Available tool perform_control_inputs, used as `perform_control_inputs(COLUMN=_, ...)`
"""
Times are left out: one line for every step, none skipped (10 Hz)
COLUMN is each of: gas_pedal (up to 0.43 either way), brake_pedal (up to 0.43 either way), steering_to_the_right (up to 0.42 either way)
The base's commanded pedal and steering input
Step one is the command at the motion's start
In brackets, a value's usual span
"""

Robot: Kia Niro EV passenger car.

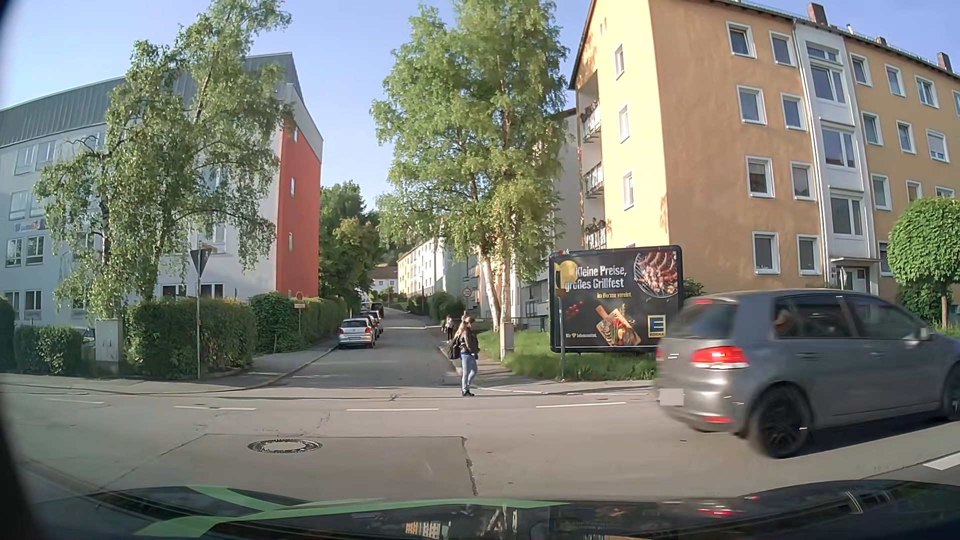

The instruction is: Follow the waypoints while adhering to traffic rules and regulations

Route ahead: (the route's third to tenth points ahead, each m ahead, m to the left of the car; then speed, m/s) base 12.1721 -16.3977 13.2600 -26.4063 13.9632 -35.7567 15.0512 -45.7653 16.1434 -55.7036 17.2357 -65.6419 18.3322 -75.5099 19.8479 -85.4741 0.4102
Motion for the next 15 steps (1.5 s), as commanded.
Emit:
perform_control_inputs(gas_pedal=0.000, brake_pedal=0.000, steering_to_the_right=0.218)
perform_control_inputs(gas_pedal=0.000, brake_pedal=0.000, steering_to_the_right=0.244)
perform_control_inputs(gas_pedal=0.047, brake_pedal=0.000, steering_to_the_right=0.267)
perform_control_inputs(gas_pedal=0.067, brake_pedal=0.000, steering_to_the_right=0.295)
perform_control_inputs(gas_pedal=0.067, brake_pedal=0.000, steering_to_the_right=0.314)
perform_control_inputs(gas_pedal=0.067, brake_pedal=0.000, steering_to_the_right=0.331)
perform_control_inputs(gas_pedal=0.067, brake_pedal=0.000, steering_to_the_right=0.345)
perform_control_inputs(gas_pedal=0.067, brake_pedal=0.000, steering_to_the_right=0.364)
perform_control_inputs(gas_pedal=0.020, brake_pedal=0.000, steering_to_the_right=0.375)
perform_control_inputs(gas_pedal=0.000, brake_pedal=0.000, steering_to_the_right=0.377)
perform_control_inputs(gas_pedal=0.000, brake_pedal=0.000, steering_to_the_right=0.374)
perform_control_inputs(gas_pedal=0.000, brake_pedal=0.085, steering_to_the_right=0.370)
perform_control_inputs(gas_pedal=0.000, brake_pedal=0.146, steering_to_the_right=0.369)
perform_control_inputs(gas_pedal=0.000, brake_pedal=0.165, steering_to_the_right=0.369)
perform_control_inputs(gas_pedal=0.000, brake_pedal=0.183, steering_to_the_right=0.368)
